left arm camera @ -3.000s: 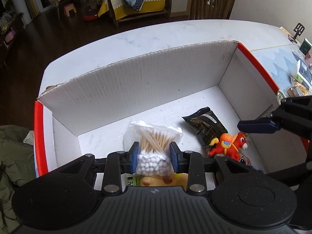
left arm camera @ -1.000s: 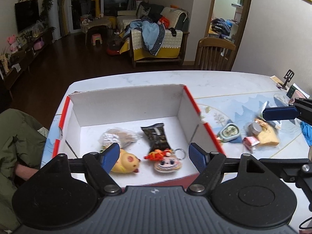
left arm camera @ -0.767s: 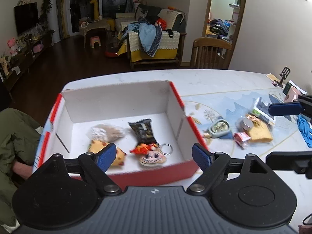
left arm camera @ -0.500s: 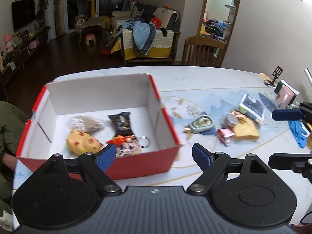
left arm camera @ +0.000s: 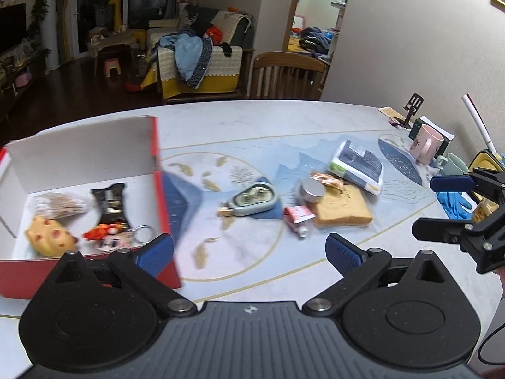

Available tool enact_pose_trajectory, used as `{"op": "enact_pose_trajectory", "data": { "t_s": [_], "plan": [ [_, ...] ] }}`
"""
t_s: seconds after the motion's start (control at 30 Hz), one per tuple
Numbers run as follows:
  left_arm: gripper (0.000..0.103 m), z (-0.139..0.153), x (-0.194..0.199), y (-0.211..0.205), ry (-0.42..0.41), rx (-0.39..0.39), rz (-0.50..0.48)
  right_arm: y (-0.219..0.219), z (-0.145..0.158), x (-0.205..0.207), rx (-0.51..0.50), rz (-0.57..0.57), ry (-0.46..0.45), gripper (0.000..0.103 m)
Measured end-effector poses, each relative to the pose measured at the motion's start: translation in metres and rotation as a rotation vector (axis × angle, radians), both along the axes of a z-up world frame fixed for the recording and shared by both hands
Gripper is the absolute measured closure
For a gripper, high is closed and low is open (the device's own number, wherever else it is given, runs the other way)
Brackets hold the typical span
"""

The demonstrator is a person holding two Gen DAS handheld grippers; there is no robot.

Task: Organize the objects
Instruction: 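Withdraw both tools from the box toward the remaining table items, then grasp the silver round tin with the left tool while the right tool grasps the white wipes pack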

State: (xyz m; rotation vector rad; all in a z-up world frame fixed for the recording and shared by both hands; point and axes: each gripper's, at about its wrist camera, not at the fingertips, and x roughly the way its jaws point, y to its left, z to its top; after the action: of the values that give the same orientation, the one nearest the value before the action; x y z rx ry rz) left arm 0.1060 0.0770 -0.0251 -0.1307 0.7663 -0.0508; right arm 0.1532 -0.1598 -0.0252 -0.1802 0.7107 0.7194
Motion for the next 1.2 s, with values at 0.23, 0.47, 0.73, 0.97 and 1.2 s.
{"op": "enact_pose_trajectory", "data": {
  "t_s": [0.23, 0.47, 0.73, 0.97, 1.2],
  "plan": [
    [0.000, -0.017, 0.028, -0.028, 0.017, 0.003, -0.009, -0.028, -0.011, 0.024, -0.046, -0.087, -0.012, 0.000],
    [0.000, -0.027, 0.063, -0.060, 0.029, 0.047, -0.074, -0.045, -0.023, 0.064, -0.076, -0.165, -0.013, 0.001],
    [0.000, -0.041, 0.101, -0.087, 0.033, 0.121, -0.135, -0.049, -0.048, 0.115, -0.153, -0.190, 0.010, 0.001],
    [0.000, -0.060, 0.134, -0.093, 0.091, 0.123, -0.134, -0.039, -0.065, 0.149, -0.199, -0.169, 0.020, 0.001],
    [0.000, -0.080, 0.158, -0.094, 0.137, 0.127, -0.140, -0.029, -0.078, 0.176, -0.223, -0.143, 0.041, 0.001]
  ]
}}
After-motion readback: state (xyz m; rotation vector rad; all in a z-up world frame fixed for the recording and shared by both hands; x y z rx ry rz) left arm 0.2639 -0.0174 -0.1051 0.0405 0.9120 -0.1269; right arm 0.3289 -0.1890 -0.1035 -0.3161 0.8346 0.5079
